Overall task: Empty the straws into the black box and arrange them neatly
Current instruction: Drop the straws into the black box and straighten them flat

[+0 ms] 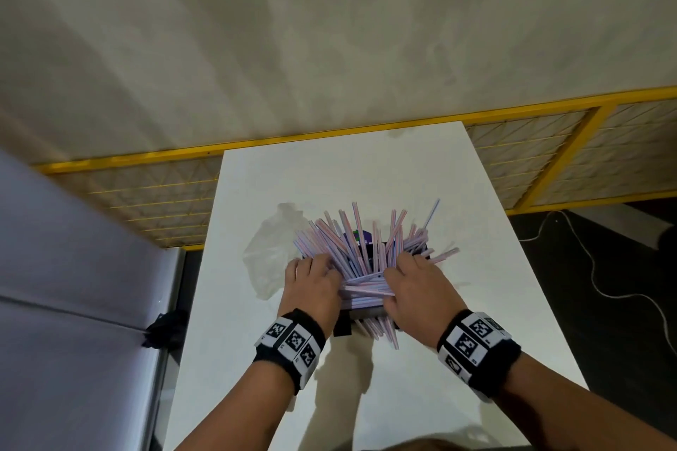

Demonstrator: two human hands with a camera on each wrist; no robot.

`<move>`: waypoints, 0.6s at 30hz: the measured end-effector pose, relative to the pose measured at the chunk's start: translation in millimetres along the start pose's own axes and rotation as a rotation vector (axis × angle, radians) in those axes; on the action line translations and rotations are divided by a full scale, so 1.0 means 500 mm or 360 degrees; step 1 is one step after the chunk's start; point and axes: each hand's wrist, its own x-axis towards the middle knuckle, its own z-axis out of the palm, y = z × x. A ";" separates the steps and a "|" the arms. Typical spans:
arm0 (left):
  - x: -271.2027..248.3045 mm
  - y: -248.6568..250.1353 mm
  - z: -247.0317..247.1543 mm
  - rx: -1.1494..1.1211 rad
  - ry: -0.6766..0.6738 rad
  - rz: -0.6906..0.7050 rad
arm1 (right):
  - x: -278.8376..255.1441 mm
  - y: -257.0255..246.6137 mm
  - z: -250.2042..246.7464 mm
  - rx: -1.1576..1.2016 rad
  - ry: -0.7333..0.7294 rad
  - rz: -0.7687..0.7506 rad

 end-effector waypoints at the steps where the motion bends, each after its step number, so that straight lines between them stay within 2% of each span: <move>1: 0.001 -0.003 0.001 -0.0028 -0.0020 -0.0008 | 0.000 0.000 0.001 -0.0001 0.0017 -0.0010; 6: 0.004 -0.015 0.003 -0.0161 -0.0103 -0.0086 | -0.001 0.007 0.002 0.0075 0.0058 0.0080; 9: 0.003 -0.014 0.009 -0.0186 -0.0120 -0.0075 | 0.003 0.022 -0.002 0.0046 -0.0022 0.0162; 12: 0.005 -0.004 0.019 -0.0180 -0.0148 -0.0016 | 0.005 0.038 -0.014 0.0080 -0.0037 0.0116; 15: 0.008 0.013 0.028 -0.0280 -0.0217 0.0004 | 0.002 0.050 -0.039 0.0106 0.0080 0.0161; 18: 0.009 0.028 0.031 -0.0444 -0.0213 0.0033 | -0.004 0.071 -0.070 0.0150 0.0315 0.0267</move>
